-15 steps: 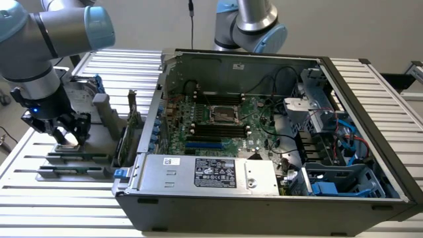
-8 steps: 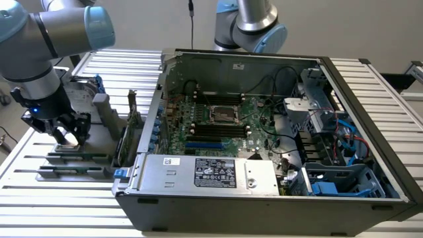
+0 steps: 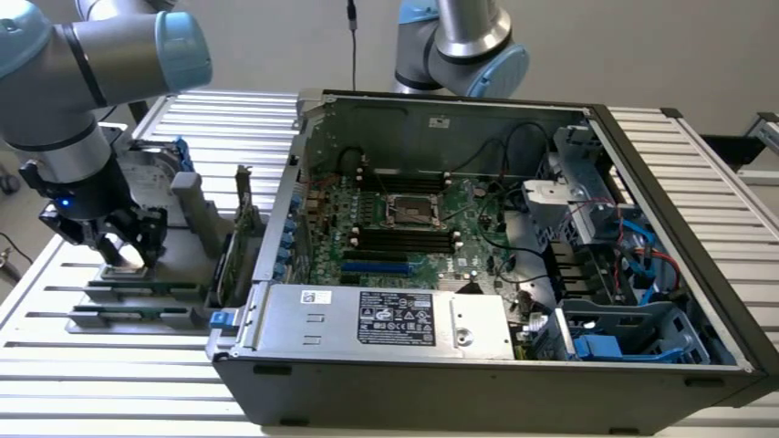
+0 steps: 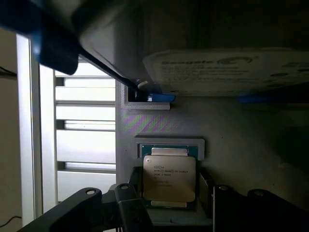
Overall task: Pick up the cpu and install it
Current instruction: 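Pick up the cpu and move it towards the insertion slot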
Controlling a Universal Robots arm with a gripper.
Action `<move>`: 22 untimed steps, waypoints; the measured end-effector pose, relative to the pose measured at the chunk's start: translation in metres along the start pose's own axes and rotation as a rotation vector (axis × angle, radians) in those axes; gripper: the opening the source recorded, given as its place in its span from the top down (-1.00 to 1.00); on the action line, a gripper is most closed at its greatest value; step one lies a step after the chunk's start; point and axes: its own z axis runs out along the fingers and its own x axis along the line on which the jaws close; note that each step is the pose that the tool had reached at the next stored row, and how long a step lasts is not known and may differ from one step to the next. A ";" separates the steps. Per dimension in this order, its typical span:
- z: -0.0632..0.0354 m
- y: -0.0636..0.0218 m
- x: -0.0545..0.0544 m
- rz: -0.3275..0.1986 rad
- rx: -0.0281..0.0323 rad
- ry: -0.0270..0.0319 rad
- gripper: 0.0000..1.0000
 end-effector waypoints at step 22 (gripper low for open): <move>-0.0689 0.0020 0.003 0.000 0.0000 0.0002 -0.09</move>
